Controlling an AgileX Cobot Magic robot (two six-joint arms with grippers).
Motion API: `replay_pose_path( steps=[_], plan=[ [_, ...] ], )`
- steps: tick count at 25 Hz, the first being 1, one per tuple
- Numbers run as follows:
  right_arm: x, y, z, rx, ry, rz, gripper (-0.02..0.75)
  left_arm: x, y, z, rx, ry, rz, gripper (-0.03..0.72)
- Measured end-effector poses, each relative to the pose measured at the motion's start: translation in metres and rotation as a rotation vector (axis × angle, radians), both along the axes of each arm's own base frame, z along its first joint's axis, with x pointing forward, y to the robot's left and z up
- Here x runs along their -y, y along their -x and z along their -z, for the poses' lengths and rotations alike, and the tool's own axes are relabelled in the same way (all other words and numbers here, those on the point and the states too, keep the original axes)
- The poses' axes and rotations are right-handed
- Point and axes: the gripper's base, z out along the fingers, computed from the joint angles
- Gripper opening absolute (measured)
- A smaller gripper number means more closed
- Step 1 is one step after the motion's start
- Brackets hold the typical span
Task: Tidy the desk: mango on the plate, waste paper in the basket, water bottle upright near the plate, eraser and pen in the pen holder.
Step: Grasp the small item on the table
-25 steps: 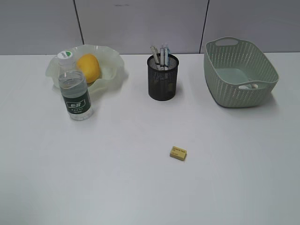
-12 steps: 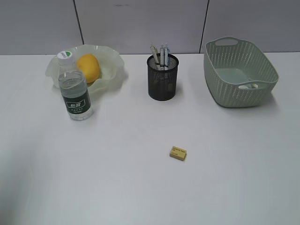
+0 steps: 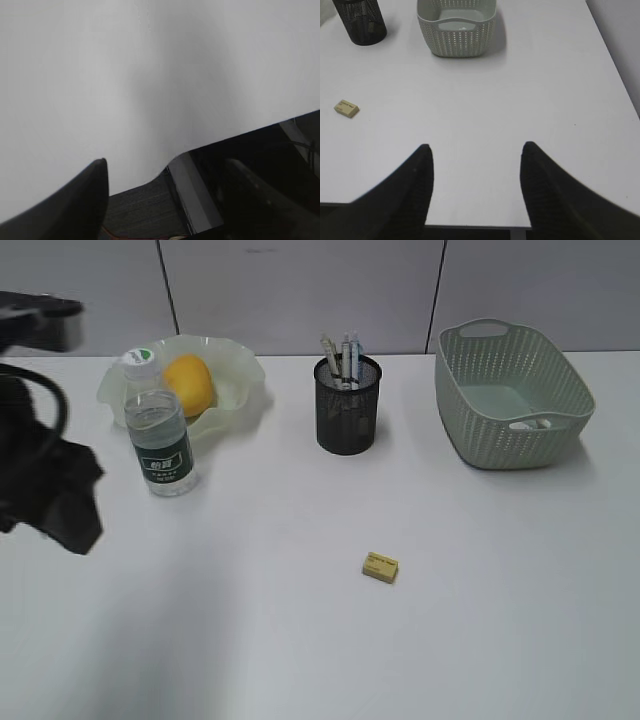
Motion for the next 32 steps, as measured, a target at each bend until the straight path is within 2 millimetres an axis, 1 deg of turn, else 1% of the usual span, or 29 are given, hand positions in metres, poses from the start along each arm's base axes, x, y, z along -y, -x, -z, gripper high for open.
replay_pose_path(
  steps=[5, 8, 10, 13, 16, 18, 20, 24, 28, 32],
  plan=[
    [0.000, 0.000, 0.000, 0.000, 0.000, 0.000, 0.447, 0.066, -0.019, 0.011, -0.026, -0.016, 0.122, 0.538],
    [0.000, 0.000, 0.000, 0.000, 0.000, 0.000, 0.447, 0.104, -0.030, 0.022, -0.022, -0.014, 0.184, 0.538],
    [0.000, 0.000, 0.000, 0.000, 0.000, 0.000, 0.447, 0.129, -0.037, 0.033, -0.024, -0.015, 0.221, 0.538],
    [0.000, 0.000, 0.000, 0.000, 0.000, 0.000, 0.446, 0.163, -0.049, 0.046, -0.003, 0.005, 0.258, 0.538],
    [0.000, 0.000, 0.000, 0.000, 0.000, 0.000, 0.446, 0.189, -0.059, 0.060, 0.007, 0.025, 0.274, 0.538],
    [0.000, 0.000, 0.000, 0.000, 0.000, 0.000, 0.446, 0.201, -0.064, 0.073, -0.008, 0.022, 0.280, 0.545],
    [0.000, 0.000, 0.000, 0.000, 0.000, 0.000, 0.446, 0.210, -0.069, 0.083, -0.016, 0.023, 0.280, 0.569],
    [0.000, 0.000, 0.000, 0.000, 0.000, 0.000, 0.446, 0.222, -0.078, 0.104, -0.040, 0.012, 0.270, 0.601],
    [0.000, 0.000, 0.000, 0.000, 0.000, 0.000, 0.446, 0.230, -0.084, 0.123, -0.062, 0.000, 0.257, 0.600],
    [0.000, 0.000, 0.000, 0.001, -0.001, 0.000, 0.446, 0.236, -0.089, 0.135, -0.069, -0.001, 0.237, 0.584]
  ],
)
